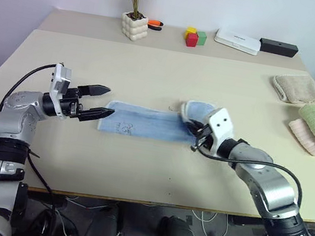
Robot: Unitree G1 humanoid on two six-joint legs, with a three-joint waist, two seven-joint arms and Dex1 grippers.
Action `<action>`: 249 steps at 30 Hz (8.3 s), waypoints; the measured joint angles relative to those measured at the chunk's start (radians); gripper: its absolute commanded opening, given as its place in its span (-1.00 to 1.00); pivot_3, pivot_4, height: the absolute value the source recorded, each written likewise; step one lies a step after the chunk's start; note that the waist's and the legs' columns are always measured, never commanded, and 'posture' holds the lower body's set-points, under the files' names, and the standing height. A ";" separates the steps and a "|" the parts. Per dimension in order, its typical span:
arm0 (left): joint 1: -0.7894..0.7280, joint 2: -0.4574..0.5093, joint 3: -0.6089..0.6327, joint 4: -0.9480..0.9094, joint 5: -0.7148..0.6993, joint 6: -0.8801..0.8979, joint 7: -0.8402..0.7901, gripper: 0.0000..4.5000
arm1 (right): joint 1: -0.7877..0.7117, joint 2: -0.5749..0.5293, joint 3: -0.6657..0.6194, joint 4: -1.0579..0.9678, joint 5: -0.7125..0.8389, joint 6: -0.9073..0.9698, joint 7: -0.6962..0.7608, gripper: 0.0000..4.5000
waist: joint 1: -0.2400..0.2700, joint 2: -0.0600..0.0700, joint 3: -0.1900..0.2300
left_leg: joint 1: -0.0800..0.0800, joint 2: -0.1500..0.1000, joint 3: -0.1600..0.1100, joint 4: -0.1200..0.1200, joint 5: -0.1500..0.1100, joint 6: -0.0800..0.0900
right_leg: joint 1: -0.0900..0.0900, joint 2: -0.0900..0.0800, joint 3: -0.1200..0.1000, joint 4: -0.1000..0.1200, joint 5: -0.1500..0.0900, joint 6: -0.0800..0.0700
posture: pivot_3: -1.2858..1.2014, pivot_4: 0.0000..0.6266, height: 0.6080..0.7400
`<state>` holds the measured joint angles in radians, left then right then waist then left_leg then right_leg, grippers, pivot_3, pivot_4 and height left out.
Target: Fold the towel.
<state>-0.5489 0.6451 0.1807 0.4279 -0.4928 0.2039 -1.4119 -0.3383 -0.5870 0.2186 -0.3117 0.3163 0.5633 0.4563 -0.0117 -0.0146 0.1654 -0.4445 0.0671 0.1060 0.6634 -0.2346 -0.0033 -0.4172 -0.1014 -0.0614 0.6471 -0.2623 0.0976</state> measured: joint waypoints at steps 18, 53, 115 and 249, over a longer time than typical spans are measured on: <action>0.046 -0.002 0.011 -0.076 -0.013 0.006 0.042 1.00 | -0.102 0.202 0.124 0.149 -0.149 -0.001 0.063 -0.71 | -0.002 0.000 0.000 | -0.001 0.000 0.001 0.000 0.000 -0.001 | -0.001 0.000 0.000 0.001 0.000 0.000 | 0.03 -0.52 0.92; 0.066 -0.004 0.010 -0.097 -0.021 0.025 0.067 1.00 | -0.150 0.345 -0.085 0.628 -0.223 -0.410 0.024 -0.99 | -0.005 0.000 0.000 | 0.000 0.000 0.001 -0.001 0.001 -0.002 | -0.002 0.000 0.000 0.001 0.000 0.000 | 0.03 -0.52 0.92; 0.516 -0.337 0.245 -0.613 -1.287 0.684 1.729 0.59 | -0.124 -0.027 -0.155 0.072 0.089 -0.071 0.469 1.00 | 0.021 -0.001 0.001 | 0.003 -0.001 -0.004 0.001 0.001 -0.002 | 0.003 -0.001 0.000 -0.002 -0.002 -0.004 | 0.03 -0.52 0.92; -0.168 -0.637 -0.145 0.142 0.124 0.120 0.798 0.25 | -0.038 0.440 -0.334 0.455 -0.128 -0.248 -0.323 0.75 | -0.006 0.003 0.001 | 0.002 0.000 -0.002 -0.002 -0.001 0.001 | 0.008 0.002 -0.002 -0.013 0.005 0.004 | 0.03 -0.52 0.92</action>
<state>-0.7171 0.0082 0.0360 0.5700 -0.3686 0.3239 -0.6134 -0.3761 -0.1470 -0.1153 0.1434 0.1881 0.3150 0.1331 -0.0181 -0.0112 0.1668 -0.4427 0.0674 0.1039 0.6619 -0.2354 -0.0020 -0.4095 -0.0992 -0.0633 0.6342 -0.2577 0.1018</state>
